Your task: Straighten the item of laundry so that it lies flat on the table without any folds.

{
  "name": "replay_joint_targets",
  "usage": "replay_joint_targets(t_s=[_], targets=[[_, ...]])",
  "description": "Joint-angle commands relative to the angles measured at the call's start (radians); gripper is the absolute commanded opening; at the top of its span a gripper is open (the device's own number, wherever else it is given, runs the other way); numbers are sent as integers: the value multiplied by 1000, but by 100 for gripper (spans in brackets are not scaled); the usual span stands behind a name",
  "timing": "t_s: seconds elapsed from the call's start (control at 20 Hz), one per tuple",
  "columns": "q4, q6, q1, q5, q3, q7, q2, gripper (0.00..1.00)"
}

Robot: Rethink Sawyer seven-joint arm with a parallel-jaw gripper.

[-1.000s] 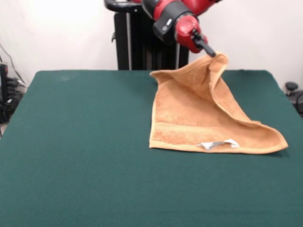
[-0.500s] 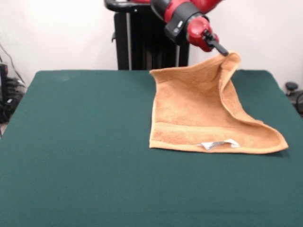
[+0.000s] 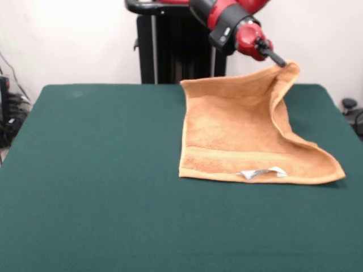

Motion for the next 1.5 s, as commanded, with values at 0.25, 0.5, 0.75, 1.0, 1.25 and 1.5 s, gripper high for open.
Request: replay_joint_targets(t_s=[0.25, 0.5, 0.75, 1.0, 1.25, 1.5], targets=[[348, -23, 118, -33, 293, 321, 150, 0], [351, 9, 150, -34, 295, 324, 177, 0], [326, 9, 175, -35, 278, 327, 212, 0], [301, 60, 169, -35, 259, 331, 238, 0], [273, 71, 168, -35, 239, 334, 262, 0], [260, 67, 168, -35, 230, 334, 272, 0]])
